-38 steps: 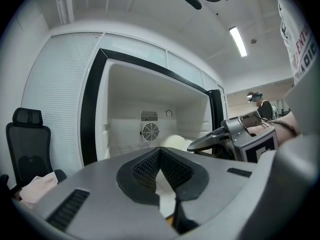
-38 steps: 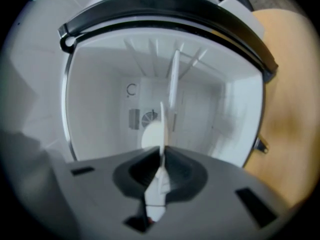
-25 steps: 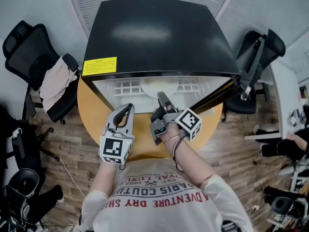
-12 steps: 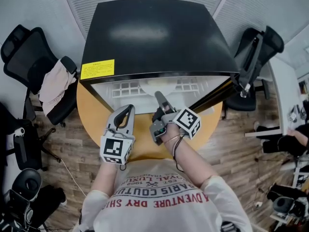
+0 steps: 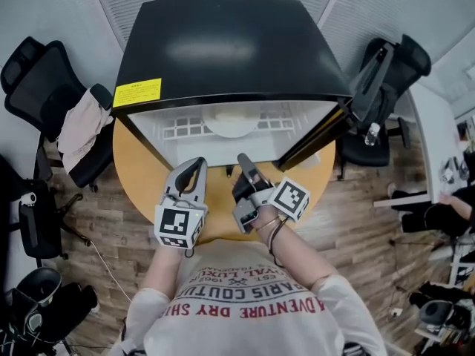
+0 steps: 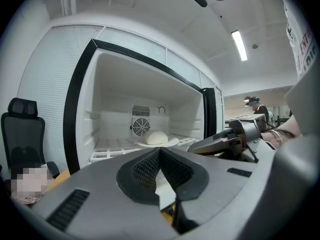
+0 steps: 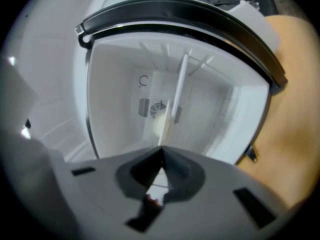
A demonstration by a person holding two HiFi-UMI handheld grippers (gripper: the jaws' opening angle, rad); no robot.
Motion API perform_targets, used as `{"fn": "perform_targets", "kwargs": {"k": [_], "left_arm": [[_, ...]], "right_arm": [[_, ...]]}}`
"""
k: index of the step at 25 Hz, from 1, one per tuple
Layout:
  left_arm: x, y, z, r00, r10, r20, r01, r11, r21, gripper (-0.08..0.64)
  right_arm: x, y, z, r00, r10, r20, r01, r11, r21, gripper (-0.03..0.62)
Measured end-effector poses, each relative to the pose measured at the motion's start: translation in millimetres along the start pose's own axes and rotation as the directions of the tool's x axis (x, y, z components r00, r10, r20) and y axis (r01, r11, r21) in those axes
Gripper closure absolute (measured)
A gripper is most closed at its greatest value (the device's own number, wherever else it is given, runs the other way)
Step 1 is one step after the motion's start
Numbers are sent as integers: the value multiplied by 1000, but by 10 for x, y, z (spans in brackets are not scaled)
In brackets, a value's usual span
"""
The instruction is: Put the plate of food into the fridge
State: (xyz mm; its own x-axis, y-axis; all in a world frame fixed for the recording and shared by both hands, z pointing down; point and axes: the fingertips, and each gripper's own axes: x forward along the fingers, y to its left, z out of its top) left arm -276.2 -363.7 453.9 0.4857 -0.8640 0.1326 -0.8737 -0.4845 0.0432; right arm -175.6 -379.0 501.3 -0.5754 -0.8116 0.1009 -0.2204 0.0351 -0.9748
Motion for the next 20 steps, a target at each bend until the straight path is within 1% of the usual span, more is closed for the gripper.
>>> {"fn": "perform_targets", "kwargs": {"k": [1,4,5,6,7,8,9,10,12,13,15,17,18,20], "left_arm": [[-12,-48,9,1000,0,0,0,1000,3,531],[-79,-182,35,1000,7,-1,-7,1000,4,531],[-103,-219,37,1000,12,-3,-12,1000,2,531],[-127,-256,37,1000,15,-6,-15,1000,1,531],[-149,-296,37,1000,16,-9,-16,1000,1,531],[-170,-340,37,1000,15,-13,-15,1000,3,531],[-191,-386,36,1000,14,-17,-14,1000,7,531],[-212,-426,35,1000,14,-20,-14,1000,12,531],[-253,-488,50,1000,19,-19,-18,1000,17,531],[-274,-514,68,1000,21,-15,-20,1000,16,531],[-319,-556,94,1000,25,-9,-25,1000,16,531],[-352,-596,111,1000,27,-6,-27,999,21,531],[-365,-620,126,1000,25,-3,-25,999,26,531],[-393,-666,162,1000,20,3,-20,999,38,531]], "right_arm": [[-63,20,8,1000,-1,-7,0,999,-40,565],[-268,45,-19,997,-63,-37,57,989,-138,565],[-313,87,-37,997,-64,-52,54,982,-179,565],[-349,151,-50,997,-52,-65,36,971,-237,563],[-386,219,-52,996,-39,-74,14,949,-314,565],[-433,274,-45,996,-36,-77,2,914,-406,565],[-488,314,-30,997,-42,-71,0,864,-504,565],[-544,348,-10,997,-51,-59,5,800,-601,565],[-639,421,29,998,-55,-28,15,657,-754,565],[-679,461,40,999,-48,-15,16,592,-806,565],[-748,526,41,999,-33,3,18,479,-878,565],[-807,566,32,1000,-20,11,18,384,-923,565],[-836,583,26,1000,-12,12,15,347,-938,565],[-892,628,5,1000,0,5,4,290,-957,565]]}}
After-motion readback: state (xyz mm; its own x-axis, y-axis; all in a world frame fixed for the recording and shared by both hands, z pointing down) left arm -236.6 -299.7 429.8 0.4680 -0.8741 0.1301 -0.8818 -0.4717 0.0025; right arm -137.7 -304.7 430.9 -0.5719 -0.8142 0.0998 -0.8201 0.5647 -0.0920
